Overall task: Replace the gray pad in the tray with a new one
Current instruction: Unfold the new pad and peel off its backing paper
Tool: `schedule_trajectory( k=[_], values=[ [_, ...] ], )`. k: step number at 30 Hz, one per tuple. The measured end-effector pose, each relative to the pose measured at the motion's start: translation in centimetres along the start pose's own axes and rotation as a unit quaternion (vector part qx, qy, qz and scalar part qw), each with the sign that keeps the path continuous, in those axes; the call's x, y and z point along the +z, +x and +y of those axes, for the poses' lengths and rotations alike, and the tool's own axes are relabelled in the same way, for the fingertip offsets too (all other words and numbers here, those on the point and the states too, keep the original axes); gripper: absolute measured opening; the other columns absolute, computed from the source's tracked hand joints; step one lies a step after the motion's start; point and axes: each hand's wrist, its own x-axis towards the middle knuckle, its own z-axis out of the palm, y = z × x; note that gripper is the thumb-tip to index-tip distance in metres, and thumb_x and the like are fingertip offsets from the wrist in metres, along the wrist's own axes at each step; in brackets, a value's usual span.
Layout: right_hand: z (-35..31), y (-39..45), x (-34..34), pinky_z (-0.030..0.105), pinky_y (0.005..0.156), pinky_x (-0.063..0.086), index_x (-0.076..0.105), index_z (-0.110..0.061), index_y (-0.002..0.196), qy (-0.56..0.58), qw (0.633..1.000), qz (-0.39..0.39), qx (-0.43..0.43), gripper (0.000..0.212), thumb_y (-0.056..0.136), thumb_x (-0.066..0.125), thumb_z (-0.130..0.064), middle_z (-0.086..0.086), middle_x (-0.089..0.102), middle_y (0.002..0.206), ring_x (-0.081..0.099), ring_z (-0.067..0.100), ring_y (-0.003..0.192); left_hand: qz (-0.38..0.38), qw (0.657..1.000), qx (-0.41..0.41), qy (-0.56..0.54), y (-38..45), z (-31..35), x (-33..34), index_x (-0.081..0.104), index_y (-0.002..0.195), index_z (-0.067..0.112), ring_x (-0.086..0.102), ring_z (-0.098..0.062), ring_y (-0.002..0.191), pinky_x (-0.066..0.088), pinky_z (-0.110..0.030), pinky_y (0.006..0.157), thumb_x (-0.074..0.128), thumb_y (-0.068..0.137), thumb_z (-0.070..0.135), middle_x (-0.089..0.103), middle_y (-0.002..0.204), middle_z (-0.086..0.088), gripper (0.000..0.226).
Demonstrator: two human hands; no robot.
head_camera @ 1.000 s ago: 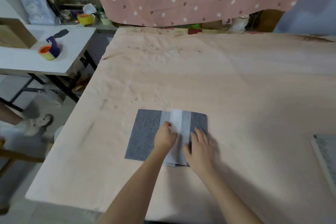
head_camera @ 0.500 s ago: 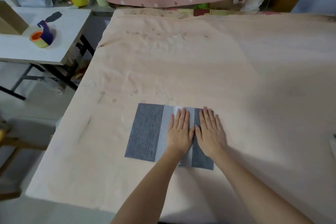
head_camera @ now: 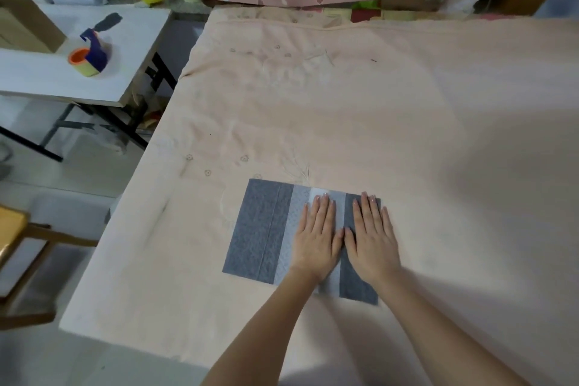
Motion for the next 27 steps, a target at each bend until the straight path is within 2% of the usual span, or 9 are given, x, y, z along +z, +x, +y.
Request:
schedule_trajectory(
  k=[3, 5, 7, 10, 12, 15, 22, 25, 27],
  values=[
    [0.1, 0.0, -0.2, 0.040, 0.119, -0.006, -0.004, -0.007, 0.146, 0.014, 1.000, 0.001, -0.013, 0.071, 0.086, -0.018, -0.042, 0.011, -0.006, 0.157, -0.011, 0.025, 0.145, 0.011, 1.000, 0.004, 0.003, -1.8, 0.8, -0.2, 0.034, 0.143, 0.001, 0.022, -0.028, 0.142, 0.010, -0.040, 0.114, 0.022, 0.097, 0.035, 0.029, 0.151, -0.015, 0.058],
    [0.2, 0.1, -0.4, 0.039, 0.119, -0.008, -0.009, -0.008, 0.145, 0.035, 0.999, -0.007, -0.007, 0.077, 0.081, -0.032, -0.045, 0.009, -0.011, 0.156, -0.014, 0.024, 0.144, 0.014, 1.000, -0.015, -0.003, -3.1, 0.9, 0.2, 0.033, 0.142, -0.001, 0.008, -0.023, 0.145, 0.007, -0.039, 0.115, 0.024, 0.097, 0.034, 0.028, 0.151, -0.016, 0.058],
    [0.0, -0.3, -1.2, 0.041, 0.120, -0.001, -0.004, -0.006, 0.146, 0.034, 0.999, 0.008, 0.004, 0.075, 0.085, -0.025, -0.044, 0.012, -0.005, 0.157, -0.007, 0.025, 0.146, 0.015, 0.999, -0.035, -0.019, -3.4, 0.7, 0.3, 0.032, 0.142, -0.003, -0.008, -0.016, 0.145, 0.006, -0.039, 0.116, 0.025, 0.097, 0.033, 0.025, 0.151, -0.016, 0.058],
    [-1.6, -2.7, -1.5, 0.047, 0.117, 0.019, 0.023, 0.000, 0.144, 0.025, 0.999, 0.039, -0.023, 0.065, 0.097, -0.003, -0.038, 0.017, 0.022, 0.153, 0.022, 0.031, 0.142, -0.015, 0.999, -0.034, -0.022, -3.4, 0.7, -0.1, 0.039, 0.138, -0.005, 0.017, -0.024, 0.144, 0.011, -0.039, 0.115, 0.026, 0.095, 0.031, 0.034, 0.147, -0.019, 0.058],
    [-2.6, -4.7, -0.8, 0.042, 0.115, 0.017, 0.029, -0.001, 0.143, 0.044, 0.998, 0.023, -0.044, 0.060, 0.100, 0.003, -0.034, 0.015, 0.029, 0.151, 0.029, 0.030, 0.140, -0.021, 0.999, -0.036, -0.028, -3.4, 0.8, 0.1, 0.044, 0.135, -0.006, 0.033, -0.031, 0.137, 0.013, -0.040, 0.113, 0.026, 0.094, 0.030, 0.039, 0.145, -0.020, 0.057],
    [-2.7, -5.5, 0.3, 0.038, 0.114, 0.013, 0.035, -0.001, 0.141, 0.058, 0.998, 0.016, -0.024, 0.060, 0.101, 0.002, -0.032, 0.014, 0.036, 0.148, 0.035, 0.028, 0.137, -0.007, 0.999, -0.036, -0.030, -3.5, 0.6, 0.9, 0.041, 0.137, -0.005, 0.030, -0.031, 0.139, 0.012, -0.040, 0.114, 0.025, 0.095, 0.031, 0.036, 0.147, -0.019, 0.057],
    [-2.6, -5.3, -0.6, 0.039, 0.114, 0.016, 0.036, 0.000, 0.141, 0.067, 0.997, 0.026, -0.006, 0.062, 0.101, 0.002, -0.034, 0.016, 0.034, 0.149, 0.032, 0.030, 0.138, 0.021, 0.991, -0.029, -0.132, -3.2, -0.3, 0.4, 0.008, 0.149, 0.006, -0.004, -0.020, 0.146, -0.014, -0.028, 0.117, 0.022, 0.102, 0.032, -0.005, 0.154, -0.002, 0.055],
    [-3.2, -3.4, -1.4, 0.045, 0.117, 0.020, 0.029, -0.001, 0.144, 0.049, 0.997, 0.060, 0.024, 0.057, 0.098, 0.017, -0.032, 0.017, 0.027, 0.152, 0.024, 0.029, 0.142, 0.062, 0.992, -0.020, -0.112, -2.3, -1.7, -0.8, 0.014, 0.149, 0.008, -0.004, -0.020, 0.145, -0.006, -0.034, 0.119, 0.020, 0.101, 0.033, 0.003, 0.155, -0.002, 0.054],
    [-4.3, -1.3, -1.5, 0.040, 0.120, 0.005, 0.006, -0.006, 0.147, 0.052, 0.997, 0.049, 0.024, 0.056, 0.100, 0.018, -0.031, 0.013, 0.007, 0.158, 0.005, 0.025, 0.146, 0.051, 0.998, -0.007, -0.037, -1.4, -2.3, -0.9, 0.015, 0.149, 0.008, -0.002, -0.023, 0.145, -0.002, -0.044, 0.119, 0.025, 0.102, 0.033, 0.007, 0.156, -0.007, 0.054]
  ],
)
